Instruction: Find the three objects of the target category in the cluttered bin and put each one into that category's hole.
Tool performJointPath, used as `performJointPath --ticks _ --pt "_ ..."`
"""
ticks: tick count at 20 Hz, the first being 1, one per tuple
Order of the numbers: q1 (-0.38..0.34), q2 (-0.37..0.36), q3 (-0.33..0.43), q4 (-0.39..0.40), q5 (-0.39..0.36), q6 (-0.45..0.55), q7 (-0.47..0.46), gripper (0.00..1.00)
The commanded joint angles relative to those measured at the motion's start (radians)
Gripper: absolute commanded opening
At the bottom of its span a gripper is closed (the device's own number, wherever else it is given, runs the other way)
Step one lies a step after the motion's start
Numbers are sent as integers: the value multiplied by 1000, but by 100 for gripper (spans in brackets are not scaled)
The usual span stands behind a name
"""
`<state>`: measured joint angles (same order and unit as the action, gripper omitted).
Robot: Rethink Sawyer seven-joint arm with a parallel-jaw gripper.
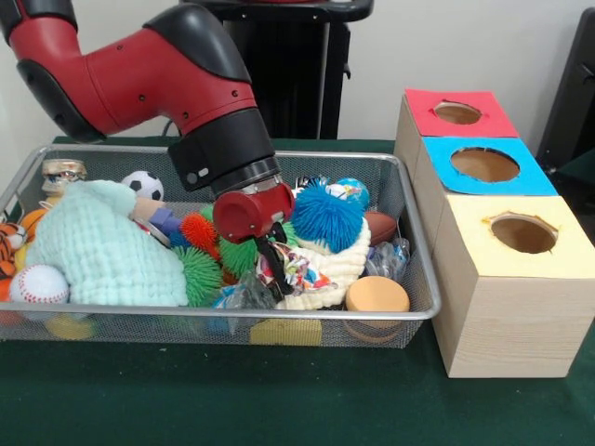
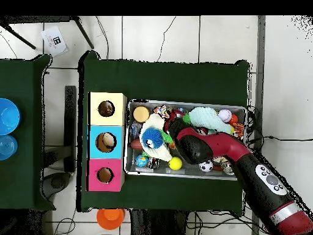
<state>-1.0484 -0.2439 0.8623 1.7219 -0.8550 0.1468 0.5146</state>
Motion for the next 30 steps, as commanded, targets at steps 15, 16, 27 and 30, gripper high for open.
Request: performJointPath --ticks 15,16,27,30 --pt "-122 -132 133 221 108 71 174 0" --pt "-122 -160 141 248 126 68 192 0" --pt "-93 -345 191 410 272 -19 278 0" --pt "-67 -364 168 418 292 -39 289 0"
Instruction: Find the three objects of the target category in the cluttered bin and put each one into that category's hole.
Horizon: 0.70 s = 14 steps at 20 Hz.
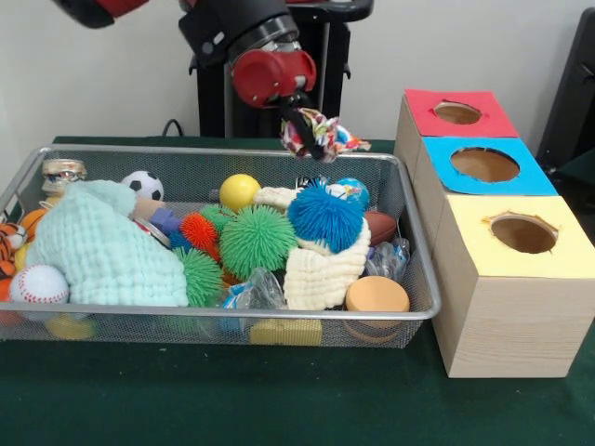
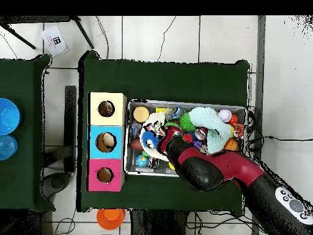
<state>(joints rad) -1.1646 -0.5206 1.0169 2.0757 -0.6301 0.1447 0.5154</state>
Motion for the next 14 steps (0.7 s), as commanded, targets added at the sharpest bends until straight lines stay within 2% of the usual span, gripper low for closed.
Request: performJointPath --ticks 1,6,9,14 --pt "67 -82 -6 62 68 -51 294 0" --pt "154 -115 -59 78 108 -121 343 0" --pt "234 -135 -105 78 140 -175 377 0" --pt "327 -157 -160 73 184 -270 399 0"
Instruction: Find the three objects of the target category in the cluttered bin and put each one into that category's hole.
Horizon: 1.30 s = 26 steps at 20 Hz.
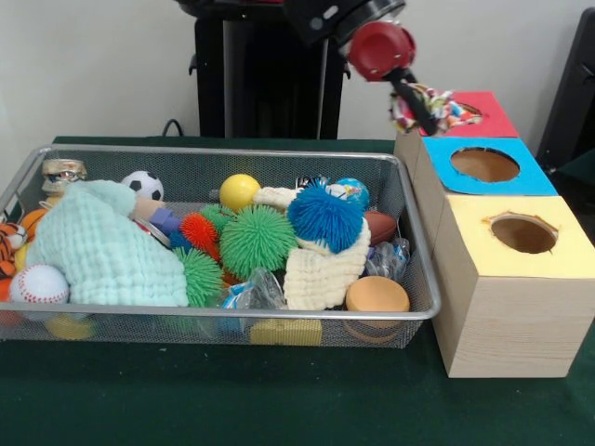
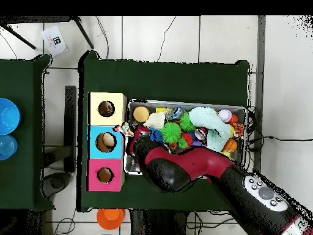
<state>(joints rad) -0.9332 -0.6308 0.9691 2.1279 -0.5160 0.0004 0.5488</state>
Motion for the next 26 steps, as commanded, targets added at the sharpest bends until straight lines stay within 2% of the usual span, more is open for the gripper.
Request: performJointPath --ticks 1,8,26 --pt "109 -44 -117 25 76 -149 366 0" --pt "168 -10 -162 -8 101 -227 350 0" --pt "236 93 -279 -112 69 -362 305 0"
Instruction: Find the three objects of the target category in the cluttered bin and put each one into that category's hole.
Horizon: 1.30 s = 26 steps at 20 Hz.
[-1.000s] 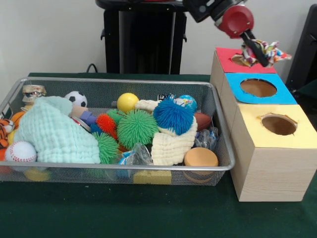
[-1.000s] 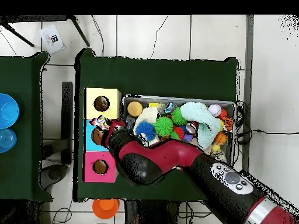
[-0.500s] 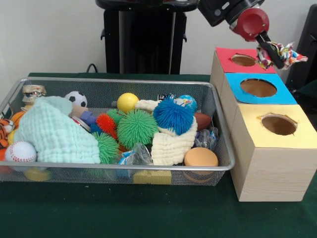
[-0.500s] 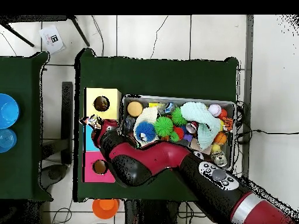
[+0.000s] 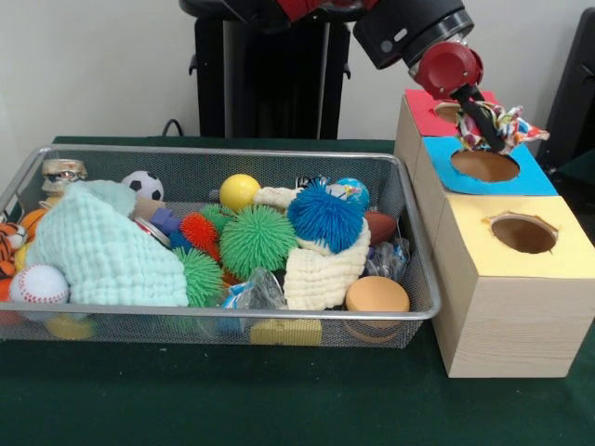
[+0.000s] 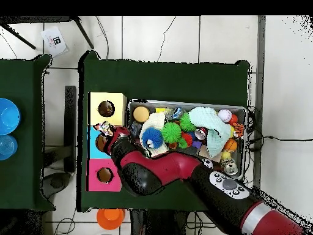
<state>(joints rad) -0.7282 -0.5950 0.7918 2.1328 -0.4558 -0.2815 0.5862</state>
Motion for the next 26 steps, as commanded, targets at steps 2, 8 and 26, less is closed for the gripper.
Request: performJointPath --ticks 2,8,26 --pt "39 74 -104 -125 4 -93 269 0" --pt "81 96 -128 -140 15 -121 270 0" --pt "91 151 -114 -213 -36 -193 260 0"
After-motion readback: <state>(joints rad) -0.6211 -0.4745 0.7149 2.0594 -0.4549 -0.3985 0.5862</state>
